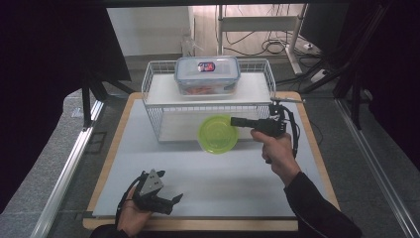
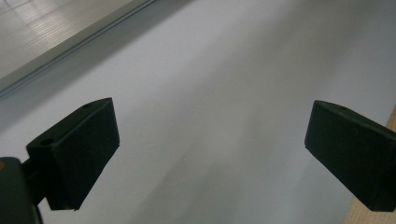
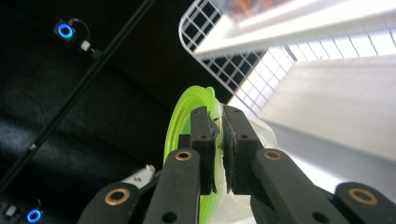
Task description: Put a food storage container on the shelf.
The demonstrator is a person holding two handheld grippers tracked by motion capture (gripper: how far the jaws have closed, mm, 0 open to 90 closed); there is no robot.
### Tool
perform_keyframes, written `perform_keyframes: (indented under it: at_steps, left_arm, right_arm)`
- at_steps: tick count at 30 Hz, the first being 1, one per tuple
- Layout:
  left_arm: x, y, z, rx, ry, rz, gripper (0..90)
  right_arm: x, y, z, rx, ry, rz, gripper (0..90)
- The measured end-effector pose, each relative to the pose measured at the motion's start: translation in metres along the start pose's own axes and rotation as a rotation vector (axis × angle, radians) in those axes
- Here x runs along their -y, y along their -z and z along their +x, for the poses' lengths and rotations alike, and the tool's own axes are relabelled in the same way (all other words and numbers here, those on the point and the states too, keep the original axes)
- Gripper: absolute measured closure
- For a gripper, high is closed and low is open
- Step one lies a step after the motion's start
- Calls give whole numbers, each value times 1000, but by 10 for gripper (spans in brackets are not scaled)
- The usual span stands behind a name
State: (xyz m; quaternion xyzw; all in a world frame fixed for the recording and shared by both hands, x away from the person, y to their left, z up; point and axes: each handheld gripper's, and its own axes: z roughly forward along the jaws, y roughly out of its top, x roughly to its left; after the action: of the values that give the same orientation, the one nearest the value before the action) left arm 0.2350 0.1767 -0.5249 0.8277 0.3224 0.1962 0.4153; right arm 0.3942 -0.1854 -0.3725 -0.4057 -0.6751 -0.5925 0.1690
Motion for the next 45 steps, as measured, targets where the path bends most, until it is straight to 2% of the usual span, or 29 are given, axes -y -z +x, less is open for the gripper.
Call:
perform_keyframes:
  at_steps: [8, 15, 23, 35, 45]
  left_arm:
    - [0, -1, -2, 3, -7, 0, 33]
    - [0, -1, -2, 7, -11, 4, 35]
    - [0, 0, -3, 10, -14, 0, 36]
    - [0, -1, -3, 16, -22, 3, 37]
    - [-1, -1, -4, 27, -26, 2, 37]
  right_arm:
    - [-31, 1, 13, 6, -19, -46, 840]
    - [-59, -2, 28, 13, 4, -92, 840]
    - [-91, -8, 37, 40, 9, -144, 840]
    - [-130, -22, 40, 97, -13, -253, 839]
    - [-152, -44, 29, 143, -62, -323, 838]
